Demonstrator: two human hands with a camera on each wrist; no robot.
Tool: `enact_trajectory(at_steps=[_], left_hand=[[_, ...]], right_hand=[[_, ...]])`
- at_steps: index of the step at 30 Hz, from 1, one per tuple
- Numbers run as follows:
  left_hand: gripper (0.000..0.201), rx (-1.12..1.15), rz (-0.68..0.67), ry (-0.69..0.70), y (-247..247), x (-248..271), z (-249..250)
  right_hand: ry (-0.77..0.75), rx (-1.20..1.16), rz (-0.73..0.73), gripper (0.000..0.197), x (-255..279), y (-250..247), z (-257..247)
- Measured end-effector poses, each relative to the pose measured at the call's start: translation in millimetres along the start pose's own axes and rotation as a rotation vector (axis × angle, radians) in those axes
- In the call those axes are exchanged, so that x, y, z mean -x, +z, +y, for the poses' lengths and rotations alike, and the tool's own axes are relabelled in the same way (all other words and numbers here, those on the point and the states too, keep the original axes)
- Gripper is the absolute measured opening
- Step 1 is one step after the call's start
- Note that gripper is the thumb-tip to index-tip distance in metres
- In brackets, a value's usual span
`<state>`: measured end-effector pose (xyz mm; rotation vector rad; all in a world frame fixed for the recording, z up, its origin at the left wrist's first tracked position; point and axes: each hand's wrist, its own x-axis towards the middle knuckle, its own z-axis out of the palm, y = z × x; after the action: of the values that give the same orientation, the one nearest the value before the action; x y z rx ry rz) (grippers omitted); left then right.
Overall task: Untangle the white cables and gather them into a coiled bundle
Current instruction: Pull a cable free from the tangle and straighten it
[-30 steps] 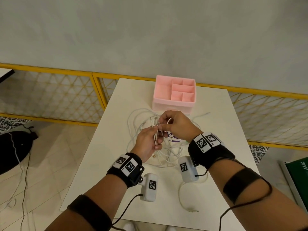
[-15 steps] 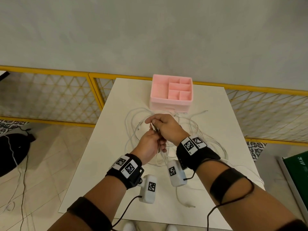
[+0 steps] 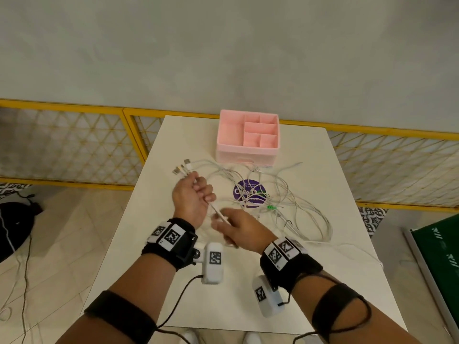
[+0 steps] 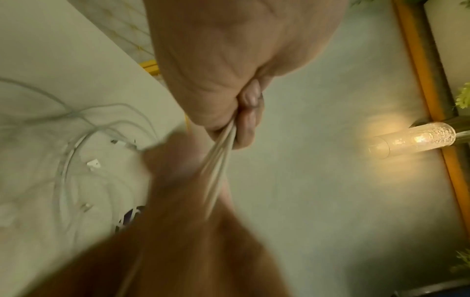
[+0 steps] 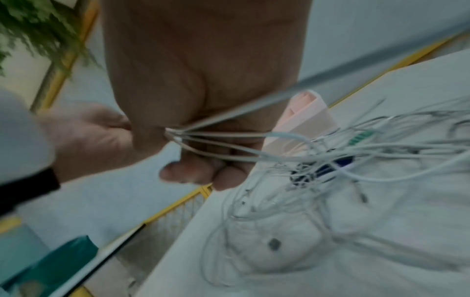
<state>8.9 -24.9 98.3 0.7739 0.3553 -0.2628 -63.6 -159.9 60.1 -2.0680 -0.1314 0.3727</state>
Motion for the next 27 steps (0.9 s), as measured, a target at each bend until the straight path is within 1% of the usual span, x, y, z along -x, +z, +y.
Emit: enact_trajectory(at_steps=[1, 3, 6, 9, 11, 15, 18, 19, 21, 24, 25, 27], left_hand=[[0.028, 0.002, 0.013, 0.020, -4, -4, 7], [0.029, -0.009, 0.040, 0.064, -13, -12, 22], [0.028, -0.029, 0.079, 0.121, -29, -21, 43], [0.027, -0.040, 0.104, 0.153, -43, -26, 57], [0.026, -0.050, 0.127, 0.162, -51, -29, 61], [0.026, -0.097, 0.138, 0.160, -57, -28, 56], [0.027, -0.240, 0.081, 0.162, -47, -21, 38], [0.028, -0.306, 0.057, 0.170, -40, -18, 30], [0.031, -0.465, -0.005, 0.207, -25, -10, 14], [0.029, -0.784, -0.169, 0.333, -2, 5, -10], [0.024, -0.895, -0.228, 0.392, 5, 11, -16], [0.012, -1.009, -0.333, 0.487, 17, 21, -28]], right_hand=[[-0.008, 0.113, -0.006, 0.023, 5, -3, 12], [0.024, 0.239, 0.010, 0.032, 18, -14, 35], [0.154, 0.270, 0.088, 0.042, 36, -44, 70], [0.266, 0.303, 0.190, 0.052, 55, -78, 95], [0.321, 0.282, 0.262, 0.053, 65, -100, 102], [0.404, 0.086, 0.391, 0.047, 79, -130, 106], [0.357, 0.004, 0.486, 0.048, 74, -137, 92], [0.340, -0.018, 0.506, 0.046, 70, -136, 82], [0.295, -0.060, 0.499, 0.038, 61, -133, 58], [0.240, -0.057, 0.396, 0.033, 50, -124, 21], [0.231, -0.027, 0.350, 0.031, 47, -119, 9], [0.216, 0.086, 0.256, 0.027, 41, -108, -7]])
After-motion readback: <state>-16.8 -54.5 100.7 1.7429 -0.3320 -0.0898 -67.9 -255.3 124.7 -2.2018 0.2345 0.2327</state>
